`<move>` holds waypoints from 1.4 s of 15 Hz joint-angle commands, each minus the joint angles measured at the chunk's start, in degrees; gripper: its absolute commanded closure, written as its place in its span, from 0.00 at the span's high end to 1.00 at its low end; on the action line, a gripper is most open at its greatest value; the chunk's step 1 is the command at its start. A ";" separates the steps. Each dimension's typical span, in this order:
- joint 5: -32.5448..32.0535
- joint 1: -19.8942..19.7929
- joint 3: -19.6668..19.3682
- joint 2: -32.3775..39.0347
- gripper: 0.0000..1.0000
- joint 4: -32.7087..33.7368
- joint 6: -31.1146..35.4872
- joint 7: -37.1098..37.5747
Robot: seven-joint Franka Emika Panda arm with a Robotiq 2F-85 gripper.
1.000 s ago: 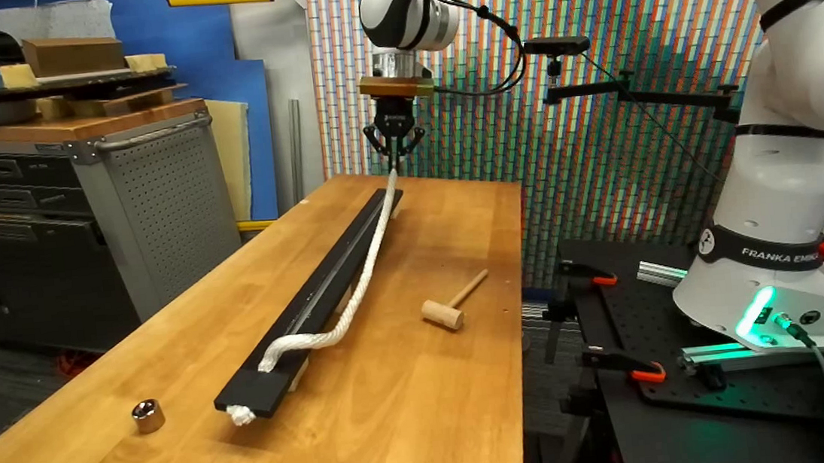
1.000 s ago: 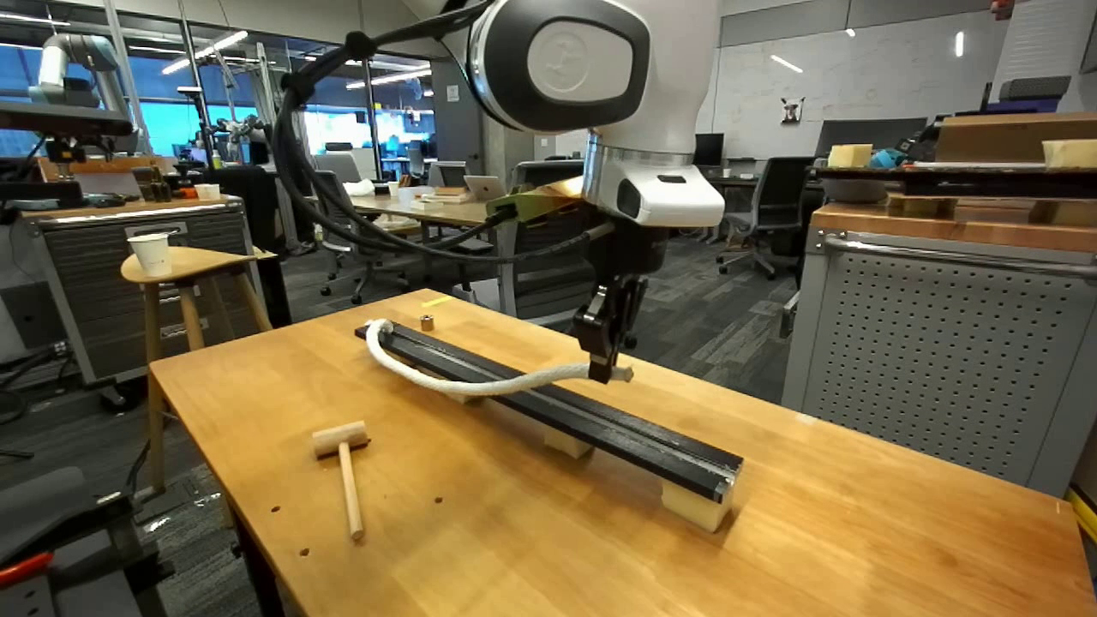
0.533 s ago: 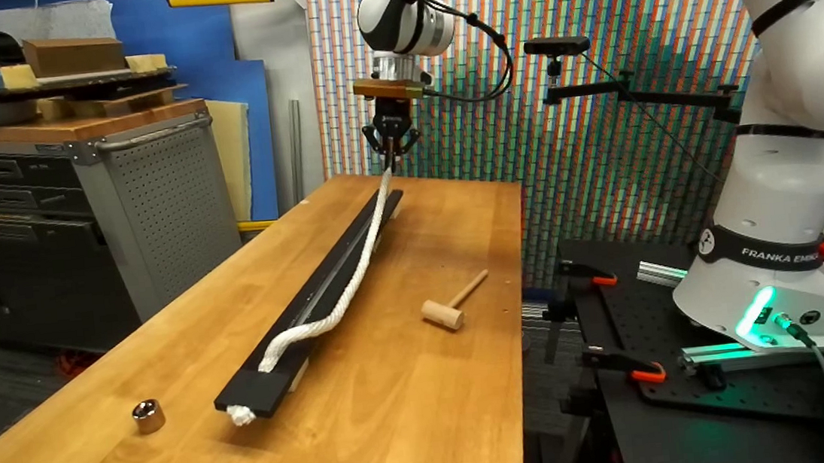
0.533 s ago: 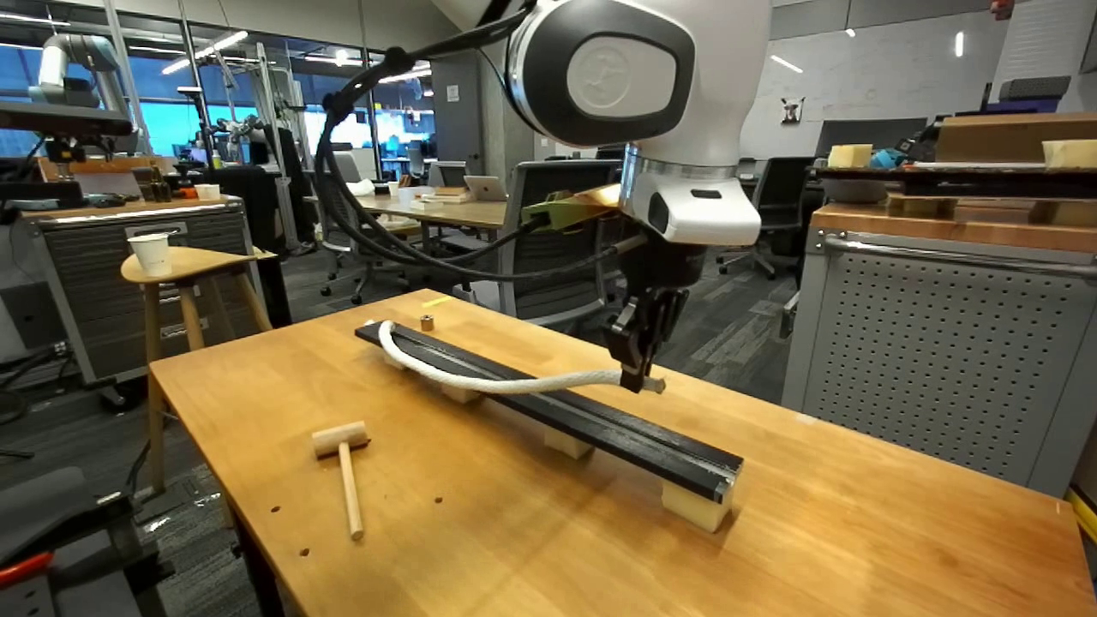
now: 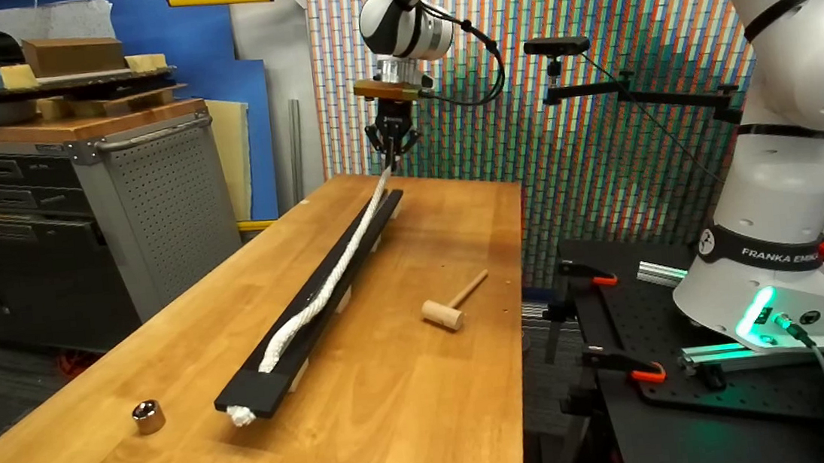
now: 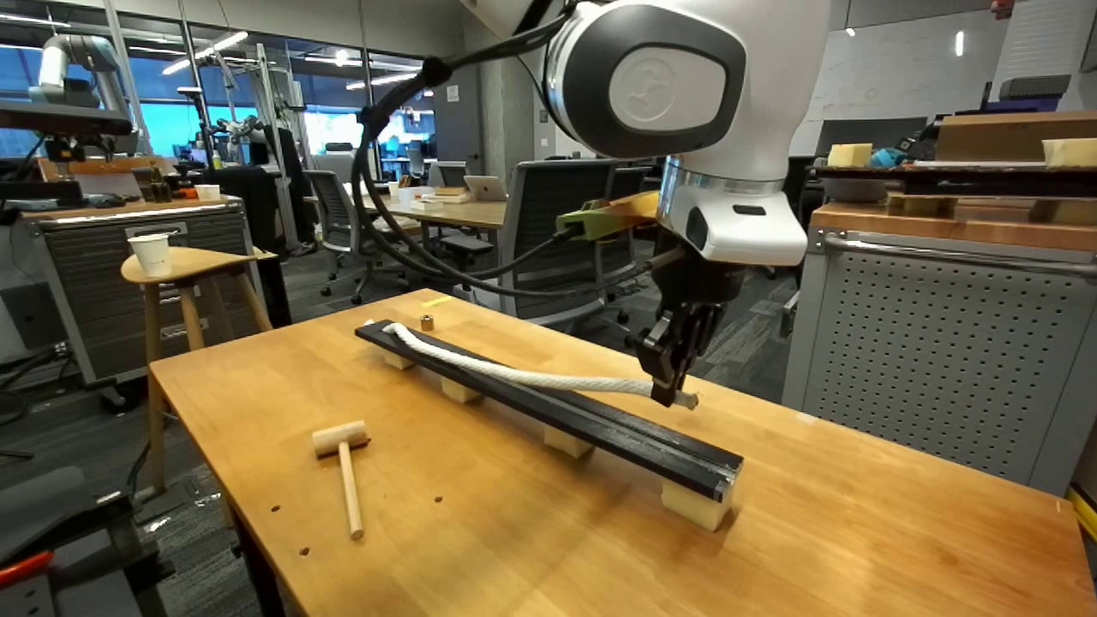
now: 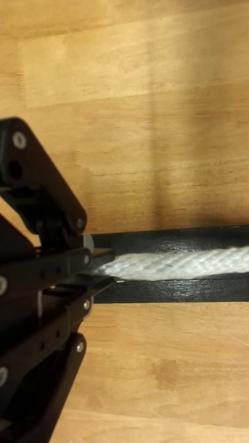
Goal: Lay the white rope on the black board
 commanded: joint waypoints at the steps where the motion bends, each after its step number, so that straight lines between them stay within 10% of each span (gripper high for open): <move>1: 0.72 -0.36 -0.04 3.79 0.03 5.16 -2.04 1.91; 21: -8.08 2.34 -2.49 12.63 0.03 11.27 0.88 9.51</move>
